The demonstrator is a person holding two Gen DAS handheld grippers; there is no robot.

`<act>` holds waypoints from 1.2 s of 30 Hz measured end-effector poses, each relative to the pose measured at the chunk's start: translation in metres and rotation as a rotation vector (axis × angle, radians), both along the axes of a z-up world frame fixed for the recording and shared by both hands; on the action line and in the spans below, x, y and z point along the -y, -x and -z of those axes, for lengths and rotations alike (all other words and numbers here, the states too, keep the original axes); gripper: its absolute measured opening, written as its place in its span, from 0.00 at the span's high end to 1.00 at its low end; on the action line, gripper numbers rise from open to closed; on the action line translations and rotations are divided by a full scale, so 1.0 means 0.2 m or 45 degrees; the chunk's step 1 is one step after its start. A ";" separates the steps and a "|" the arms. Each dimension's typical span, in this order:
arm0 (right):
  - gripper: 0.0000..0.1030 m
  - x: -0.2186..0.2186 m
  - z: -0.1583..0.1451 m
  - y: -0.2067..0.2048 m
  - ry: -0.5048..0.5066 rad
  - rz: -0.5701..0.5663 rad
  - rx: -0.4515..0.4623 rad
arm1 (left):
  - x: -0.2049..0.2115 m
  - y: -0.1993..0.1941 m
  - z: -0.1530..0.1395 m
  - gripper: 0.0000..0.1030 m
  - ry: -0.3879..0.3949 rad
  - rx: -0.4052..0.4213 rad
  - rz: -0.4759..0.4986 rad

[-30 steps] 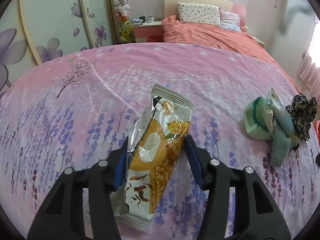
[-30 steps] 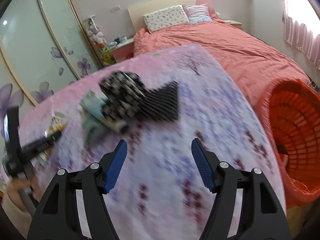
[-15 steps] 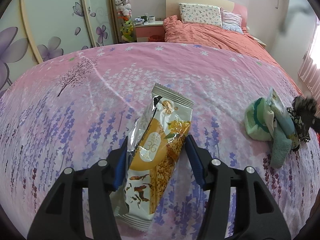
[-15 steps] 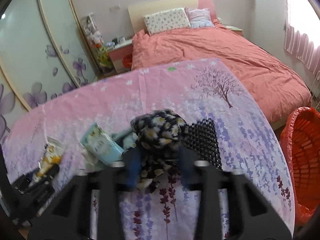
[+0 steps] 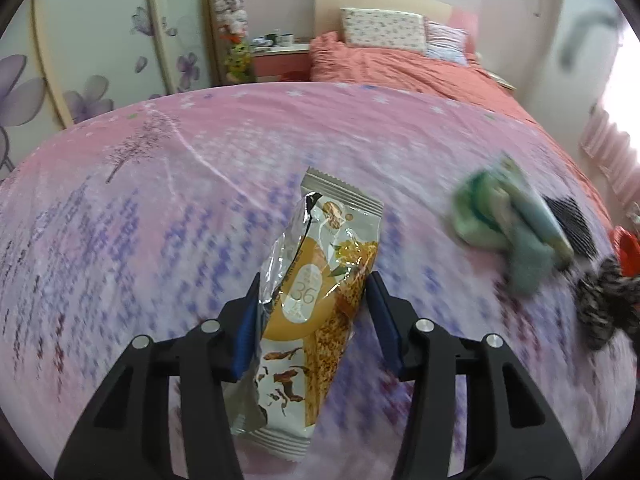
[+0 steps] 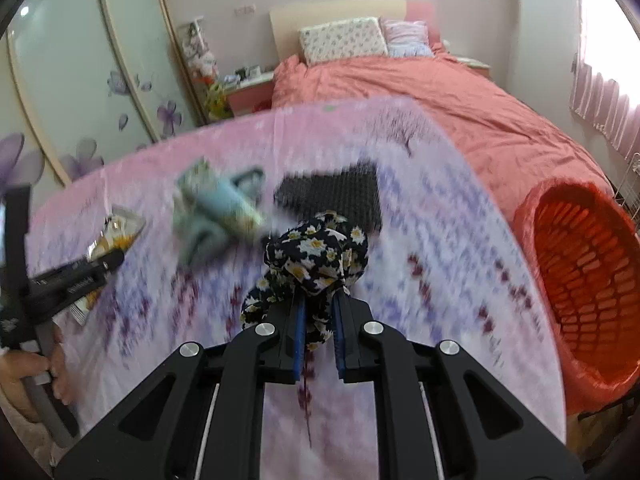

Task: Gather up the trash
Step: 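Lift the snack wrapper and floral scrunchie off the bedspread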

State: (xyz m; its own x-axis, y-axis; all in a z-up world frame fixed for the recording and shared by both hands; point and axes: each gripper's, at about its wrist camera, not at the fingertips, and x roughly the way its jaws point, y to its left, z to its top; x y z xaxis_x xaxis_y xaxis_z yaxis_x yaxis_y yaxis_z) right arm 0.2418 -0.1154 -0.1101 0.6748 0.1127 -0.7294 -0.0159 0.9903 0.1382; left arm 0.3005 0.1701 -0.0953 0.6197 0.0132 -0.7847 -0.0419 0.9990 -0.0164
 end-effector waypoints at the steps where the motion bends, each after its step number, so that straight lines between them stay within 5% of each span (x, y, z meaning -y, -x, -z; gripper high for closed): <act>1: 0.88 -0.01 0.02 0.00 0.005 0.002 -0.005 | 0.02 0.02 0.00 0.52 -0.005 0.000 0.012; 36: 0.88 0.03 0.07 0.01 -0.026 0.031 -0.035 | 0.04 0.04 0.02 0.46 -0.035 -0.011 0.007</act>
